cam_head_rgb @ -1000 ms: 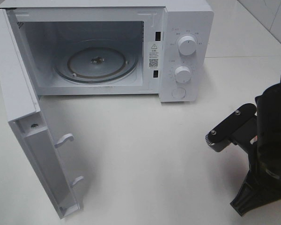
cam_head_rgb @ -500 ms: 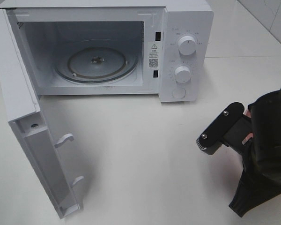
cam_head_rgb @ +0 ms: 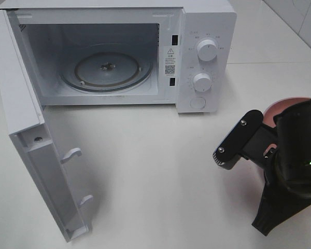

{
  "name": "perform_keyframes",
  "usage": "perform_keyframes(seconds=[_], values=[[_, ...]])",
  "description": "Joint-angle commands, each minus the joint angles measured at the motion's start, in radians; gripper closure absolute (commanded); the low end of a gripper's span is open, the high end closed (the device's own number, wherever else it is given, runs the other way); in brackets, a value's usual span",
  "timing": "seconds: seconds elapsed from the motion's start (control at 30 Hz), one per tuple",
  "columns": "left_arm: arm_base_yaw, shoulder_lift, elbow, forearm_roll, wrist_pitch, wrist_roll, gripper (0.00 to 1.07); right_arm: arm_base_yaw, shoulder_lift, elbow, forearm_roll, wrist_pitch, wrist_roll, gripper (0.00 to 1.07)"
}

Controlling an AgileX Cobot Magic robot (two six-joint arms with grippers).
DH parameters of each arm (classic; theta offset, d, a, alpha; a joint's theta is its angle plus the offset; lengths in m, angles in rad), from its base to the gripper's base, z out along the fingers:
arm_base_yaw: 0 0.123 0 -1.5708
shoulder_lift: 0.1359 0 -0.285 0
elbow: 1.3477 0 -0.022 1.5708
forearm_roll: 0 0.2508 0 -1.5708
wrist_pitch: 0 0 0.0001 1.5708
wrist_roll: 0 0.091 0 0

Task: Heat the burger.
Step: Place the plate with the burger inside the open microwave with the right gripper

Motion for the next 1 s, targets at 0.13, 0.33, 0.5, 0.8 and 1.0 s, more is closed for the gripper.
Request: perform_keyframes(seconds=[0.13, 0.33, 0.5, 0.8, 1.0], values=[[0.0, -0.016, 0.003, -0.001, -0.014, -0.008, 0.07, 0.0, -0.006, 0.002, -0.102, -0.027, -0.056, 1.06], [0.0, -0.016, 0.003, -0.001, -0.014, -0.008, 0.07, 0.0, -0.006, 0.002, -0.122, -0.062, -0.092, 1.07], [0.0, -0.016, 0.003, -0.001, -0.014, -0.008, 0.07, 0.0, -0.006, 0.002, -0.148, -0.117, -0.142, 1.06], [0.0, -0.016, 0.003, -0.001, -0.014, -0.008, 0.07, 0.0, -0.006, 0.002, -0.214, -0.167, -0.168, 1.06], [0.0, -0.016, 0.003, -0.001, -0.014, -0.008, 0.07, 0.0, -0.006, 0.002, -0.223, -0.185, -0.266, 1.06]])
